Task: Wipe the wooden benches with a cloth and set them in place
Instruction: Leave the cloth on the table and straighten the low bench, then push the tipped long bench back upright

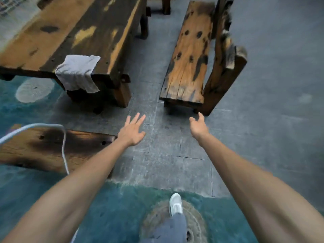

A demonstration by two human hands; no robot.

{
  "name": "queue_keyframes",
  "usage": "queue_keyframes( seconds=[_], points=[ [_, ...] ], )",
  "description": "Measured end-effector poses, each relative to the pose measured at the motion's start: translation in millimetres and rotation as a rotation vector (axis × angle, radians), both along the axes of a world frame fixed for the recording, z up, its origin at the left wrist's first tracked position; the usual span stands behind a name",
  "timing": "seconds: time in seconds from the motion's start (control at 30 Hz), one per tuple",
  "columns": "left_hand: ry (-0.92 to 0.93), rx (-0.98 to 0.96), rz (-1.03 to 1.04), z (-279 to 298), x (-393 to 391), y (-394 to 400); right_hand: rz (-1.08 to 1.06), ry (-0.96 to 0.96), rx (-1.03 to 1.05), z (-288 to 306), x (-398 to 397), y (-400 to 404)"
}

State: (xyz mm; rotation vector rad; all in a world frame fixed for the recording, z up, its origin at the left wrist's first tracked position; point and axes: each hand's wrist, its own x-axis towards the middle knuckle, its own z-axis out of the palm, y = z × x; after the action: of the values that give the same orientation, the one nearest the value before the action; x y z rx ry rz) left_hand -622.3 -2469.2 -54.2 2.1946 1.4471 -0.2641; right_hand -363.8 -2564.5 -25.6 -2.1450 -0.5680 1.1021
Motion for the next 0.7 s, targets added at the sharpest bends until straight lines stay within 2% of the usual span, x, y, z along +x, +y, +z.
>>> queue_keyframes(
  seconds=[0.17, 0.23, 0.33, 0.5, 0.6, 0.7],
  points=[
    [-0.048, -0.047, 0.104, 27.3, 127.6, 18.5, 0.022, -0.092, 0.062, 53.7, 133.1, 3.2],
    [-0.078, -0.048, 0.033, 52.2, 185.1, 26.5, -0.009, -0.129, 0.070, 77.1, 184.6, -3.2],
    [-0.126, 0.049, -0.100, 93.0, 267.9, 48.3, -0.085, -0.161, 0.041, 101.9, 260.2, -11.3],
    [-0.145, 0.173, -0.158, 138.0, 406.4, 106.6, -0.192, -0.087, 0.025, 114.5, 399.0, 13.4],
    [-0.117, 0.225, -0.162, 147.2, 474.6, 145.2, -0.137, -0.047, 0.056, 115.2, 474.1, 46.7],
    [-0.061, 0.212, -0.067, 140.0, 540.0, 174.3, -0.059, -0.065, 0.111, 120.5, 548.8, 83.2]
  ],
)
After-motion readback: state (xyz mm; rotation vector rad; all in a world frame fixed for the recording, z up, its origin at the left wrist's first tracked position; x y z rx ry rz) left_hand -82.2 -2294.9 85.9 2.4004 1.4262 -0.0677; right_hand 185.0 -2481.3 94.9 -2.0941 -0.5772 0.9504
